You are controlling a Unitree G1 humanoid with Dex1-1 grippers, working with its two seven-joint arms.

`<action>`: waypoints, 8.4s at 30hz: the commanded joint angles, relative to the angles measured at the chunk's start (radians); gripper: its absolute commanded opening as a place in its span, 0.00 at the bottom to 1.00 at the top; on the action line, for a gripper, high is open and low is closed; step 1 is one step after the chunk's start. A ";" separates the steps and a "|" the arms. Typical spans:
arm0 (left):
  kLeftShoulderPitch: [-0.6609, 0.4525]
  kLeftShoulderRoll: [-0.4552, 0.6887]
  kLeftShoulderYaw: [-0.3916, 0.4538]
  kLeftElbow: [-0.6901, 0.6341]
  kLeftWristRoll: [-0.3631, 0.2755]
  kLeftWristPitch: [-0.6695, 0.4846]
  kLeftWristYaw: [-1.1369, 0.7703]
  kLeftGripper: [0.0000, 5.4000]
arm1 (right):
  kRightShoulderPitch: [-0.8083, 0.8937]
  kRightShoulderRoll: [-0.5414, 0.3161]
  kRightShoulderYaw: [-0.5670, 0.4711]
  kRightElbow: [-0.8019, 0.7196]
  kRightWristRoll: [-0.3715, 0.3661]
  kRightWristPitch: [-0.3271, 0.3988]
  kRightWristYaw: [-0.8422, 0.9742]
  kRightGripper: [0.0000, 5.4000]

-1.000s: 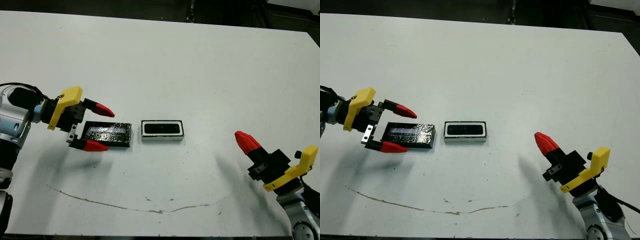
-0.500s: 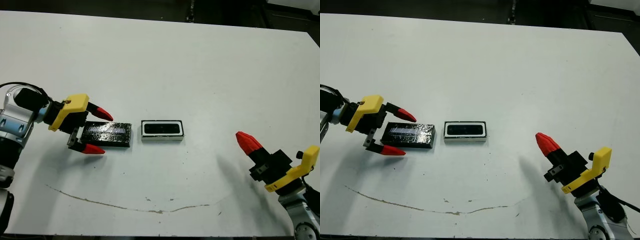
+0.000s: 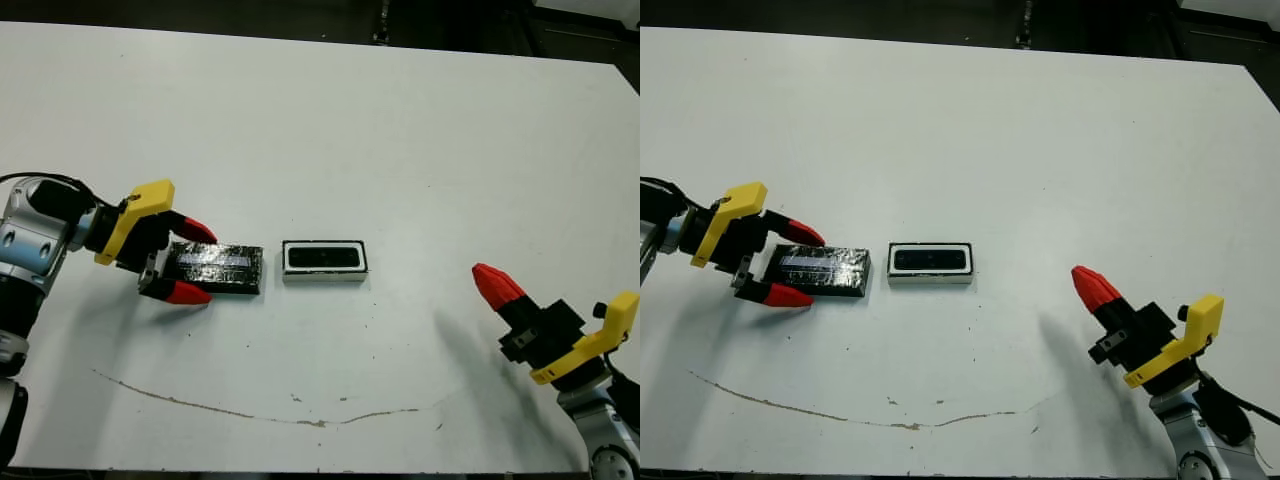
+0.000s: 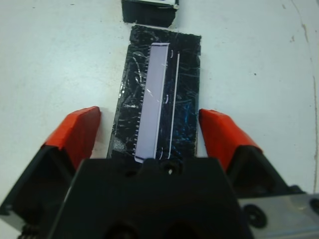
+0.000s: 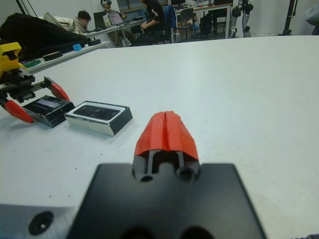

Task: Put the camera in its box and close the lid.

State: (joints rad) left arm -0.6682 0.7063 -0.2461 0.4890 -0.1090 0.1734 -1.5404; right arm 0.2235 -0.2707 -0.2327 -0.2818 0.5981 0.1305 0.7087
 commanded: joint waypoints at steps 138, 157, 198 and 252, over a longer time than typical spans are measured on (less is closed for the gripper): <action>-0.163 -0.610 -0.226 0.455 0.092 -0.078 0.156 0.58 | 0.040 -0.003 0.022 -0.018 0.022 0.038 -0.037 0.00; -0.203 -0.718 -0.285 0.471 0.154 -0.143 0.154 0.58 | 0.034 -0.005 0.015 -0.011 0.019 0.022 -0.034 0.00; -0.167 -0.797 -0.320 0.411 0.217 -0.085 0.368 1.00 | 0.024 0.000 0.003 -0.007 0.007 0.008 -0.036 0.00; 0.478 -0.259 0.516 -0.726 -0.518 0.392 0.744 0.98 | 0.047 0.013 0.039 -0.029 0.018 0.019 -0.064 0.00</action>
State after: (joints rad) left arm -0.2203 0.4778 0.2620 -0.1818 -0.6228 0.5750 -0.8534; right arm 0.2586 -0.2526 -0.1911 -0.3070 0.6205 0.1445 0.6546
